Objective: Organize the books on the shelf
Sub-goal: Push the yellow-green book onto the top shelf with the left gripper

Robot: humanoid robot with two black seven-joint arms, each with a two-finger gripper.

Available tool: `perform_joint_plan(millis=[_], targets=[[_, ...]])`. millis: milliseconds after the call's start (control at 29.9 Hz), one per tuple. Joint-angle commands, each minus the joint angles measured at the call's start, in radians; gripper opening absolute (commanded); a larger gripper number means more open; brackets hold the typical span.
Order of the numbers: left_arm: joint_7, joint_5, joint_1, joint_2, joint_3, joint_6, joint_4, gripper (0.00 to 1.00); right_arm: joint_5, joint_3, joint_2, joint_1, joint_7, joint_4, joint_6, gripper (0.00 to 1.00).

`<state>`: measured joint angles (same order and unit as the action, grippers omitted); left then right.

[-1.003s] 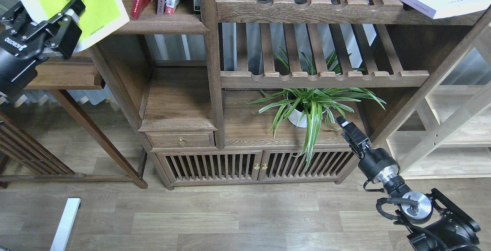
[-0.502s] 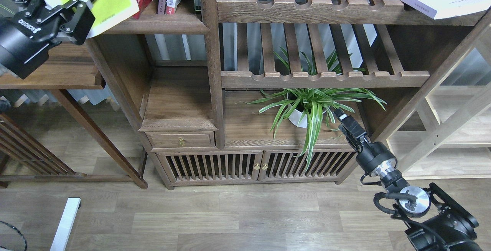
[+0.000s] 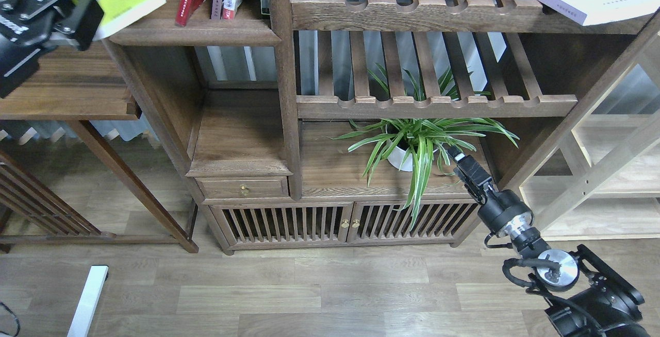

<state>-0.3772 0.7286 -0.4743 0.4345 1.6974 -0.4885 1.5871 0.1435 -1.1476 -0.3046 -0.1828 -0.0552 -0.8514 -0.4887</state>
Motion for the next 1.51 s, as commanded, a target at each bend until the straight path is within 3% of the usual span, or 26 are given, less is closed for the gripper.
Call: perform_joint_plan(millis=[0,368,736,937,1238,1472], targets=[[0.001,0.002,-0.007,0.001,-0.008,0.0,-0.019,0.0,-0.001,-0.001,-0.004,-0.003,0.0,-0.001,0.0,0.92],[0.011,0.014,-0.211,0.006,-0.172,0.0,-0.174,0.0,-0.001,-0.006,-0.011,-0.003,0.0,-0.015,0.0,0.92],[0.03,0.055,-0.26,0.003,-0.214,0.011,-0.243,0.0,0.002,-0.014,-0.025,0.002,0.0,-0.015,0.0,0.92],[0.066,0.058,-0.338,0.003,-0.243,0.062,-0.335,0.0,0.004,-0.015,-0.025,0.0,0.002,-0.015,0.0,0.92],[0.133,0.043,-0.538,-0.01,-0.441,0.1,-0.553,0.0,0.01,-0.02,-0.027,-0.001,0.003,-0.017,0.0,0.92],[0.198,0.031,-0.569,-0.019,-0.524,0.152,-0.605,0.0,0.033,-0.024,-0.042,-0.001,0.003,-0.017,0.0,0.92]])
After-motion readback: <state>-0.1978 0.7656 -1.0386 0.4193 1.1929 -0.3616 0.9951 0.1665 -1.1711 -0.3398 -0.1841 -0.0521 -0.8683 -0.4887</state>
